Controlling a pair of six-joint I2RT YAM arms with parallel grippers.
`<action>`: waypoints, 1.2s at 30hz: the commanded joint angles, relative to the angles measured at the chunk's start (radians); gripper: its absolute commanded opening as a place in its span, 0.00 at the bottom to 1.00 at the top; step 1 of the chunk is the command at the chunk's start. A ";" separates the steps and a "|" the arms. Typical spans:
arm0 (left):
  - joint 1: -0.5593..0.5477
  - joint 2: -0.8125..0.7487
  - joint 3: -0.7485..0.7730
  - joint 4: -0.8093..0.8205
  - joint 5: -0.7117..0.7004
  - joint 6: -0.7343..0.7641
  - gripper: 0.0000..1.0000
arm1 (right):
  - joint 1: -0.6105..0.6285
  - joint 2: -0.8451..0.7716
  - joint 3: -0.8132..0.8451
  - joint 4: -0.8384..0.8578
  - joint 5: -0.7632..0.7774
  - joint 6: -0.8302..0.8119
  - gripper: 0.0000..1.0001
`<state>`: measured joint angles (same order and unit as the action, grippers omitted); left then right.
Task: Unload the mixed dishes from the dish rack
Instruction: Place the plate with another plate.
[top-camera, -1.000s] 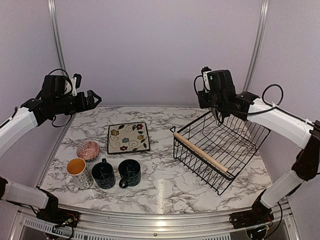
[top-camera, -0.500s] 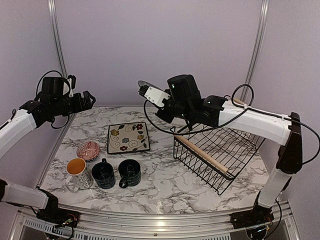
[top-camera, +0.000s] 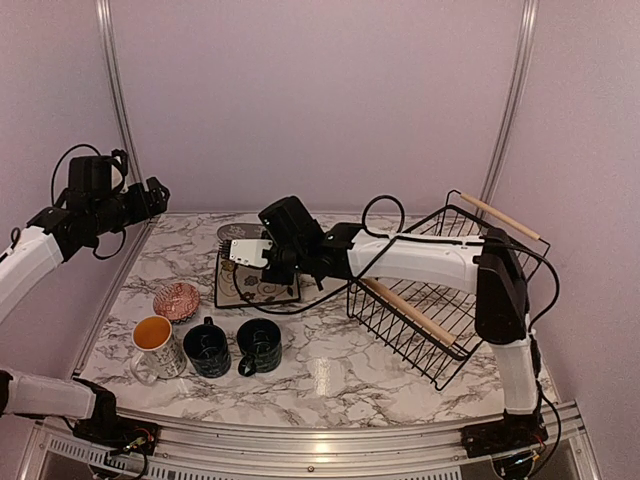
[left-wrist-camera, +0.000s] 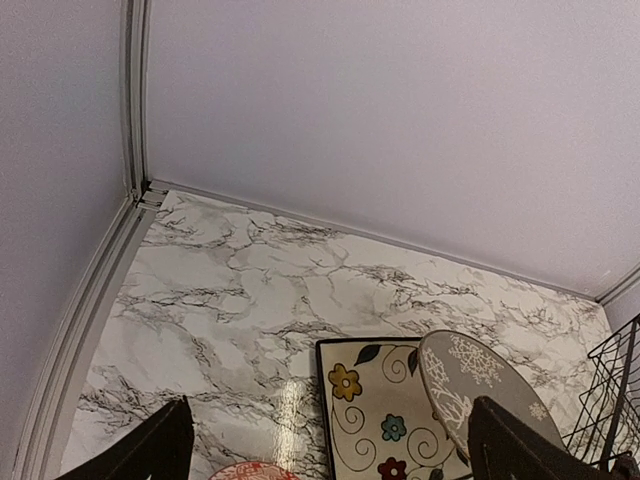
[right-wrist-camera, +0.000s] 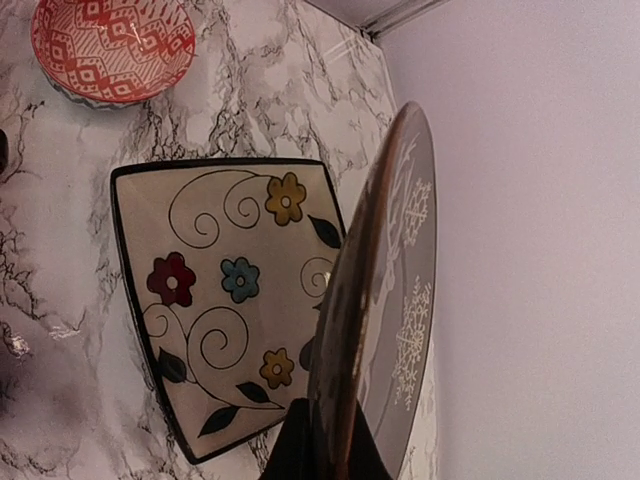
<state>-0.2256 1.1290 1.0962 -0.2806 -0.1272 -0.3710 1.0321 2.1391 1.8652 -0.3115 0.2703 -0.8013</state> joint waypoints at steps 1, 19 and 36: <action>0.022 0.011 -0.005 0.019 0.030 -0.014 0.98 | 0.003 0.043 0.130 0.084 -0.037 -0.015 0.00; 0.052 0.030 -0.009 0.031 0.106 -0.038 0.98 | 0.004 0.204 0.196 0.114 -0.031 -0.011 0.00; 0.054 0.041 -0.010 0.029 0.116 -0.042 0.98 | 0.005 0.251 0.183 0.121 -0.084 0.005 0.30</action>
<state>-0.1795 1.1591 1.0962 -0.2718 -0.0223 -0.4088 1.0325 2.3867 1.9858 -0.2451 0.2188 -0.8139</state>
